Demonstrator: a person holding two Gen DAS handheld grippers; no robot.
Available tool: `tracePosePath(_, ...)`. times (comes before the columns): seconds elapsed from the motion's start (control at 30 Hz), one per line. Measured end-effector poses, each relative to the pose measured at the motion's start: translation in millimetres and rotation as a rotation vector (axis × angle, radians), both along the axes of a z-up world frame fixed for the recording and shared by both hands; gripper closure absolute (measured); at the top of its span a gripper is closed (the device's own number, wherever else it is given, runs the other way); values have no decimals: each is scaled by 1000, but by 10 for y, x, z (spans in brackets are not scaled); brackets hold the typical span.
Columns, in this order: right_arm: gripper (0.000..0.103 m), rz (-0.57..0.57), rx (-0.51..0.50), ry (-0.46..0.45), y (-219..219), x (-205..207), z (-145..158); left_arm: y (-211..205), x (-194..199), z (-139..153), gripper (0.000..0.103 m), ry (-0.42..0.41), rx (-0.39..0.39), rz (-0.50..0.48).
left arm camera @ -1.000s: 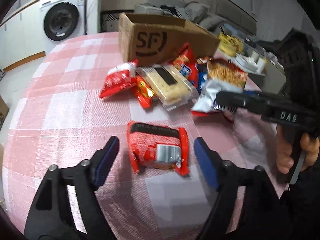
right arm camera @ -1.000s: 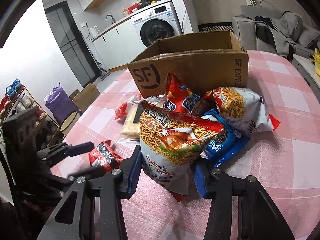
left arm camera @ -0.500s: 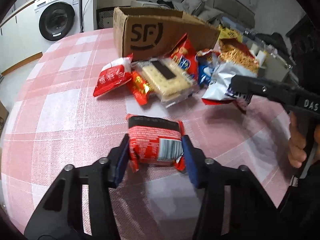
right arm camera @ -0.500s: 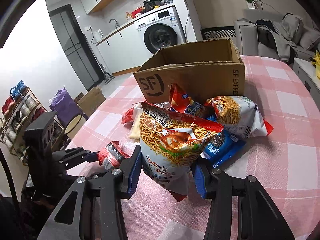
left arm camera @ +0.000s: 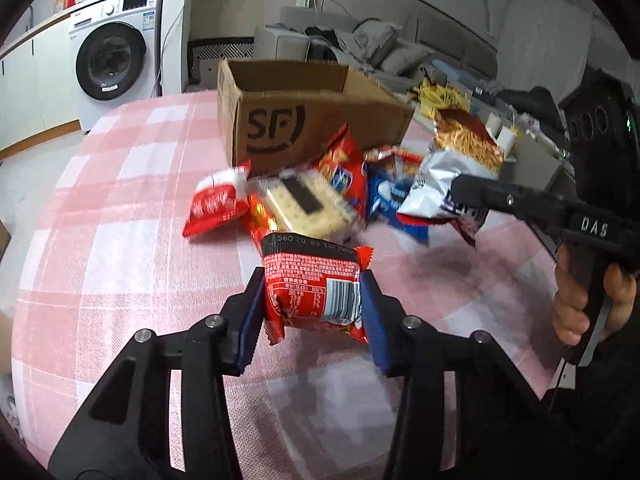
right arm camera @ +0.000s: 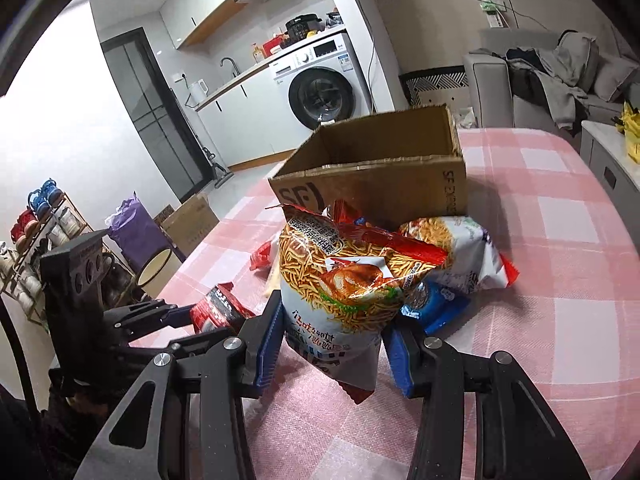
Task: Organize snacks
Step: 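Carry the red pack into the box with the left gripper while the right carries the noodle bag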
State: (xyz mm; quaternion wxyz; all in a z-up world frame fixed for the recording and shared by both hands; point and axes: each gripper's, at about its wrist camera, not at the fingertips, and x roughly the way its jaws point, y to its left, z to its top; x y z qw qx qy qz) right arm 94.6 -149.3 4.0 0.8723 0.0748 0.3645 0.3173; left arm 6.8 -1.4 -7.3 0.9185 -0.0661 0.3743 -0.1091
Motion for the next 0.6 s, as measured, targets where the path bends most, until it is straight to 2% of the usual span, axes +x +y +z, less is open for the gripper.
tracePosePath(0.33, 56, -32, -4, -74, -84, -83, 389, 116, 32, 534, 61, -121, -4, 41)
tracePosePath(0.6, 56, -63, 12, -107, -135, 83, 737, 173, 194, 908, 61, -181, -10, 58)
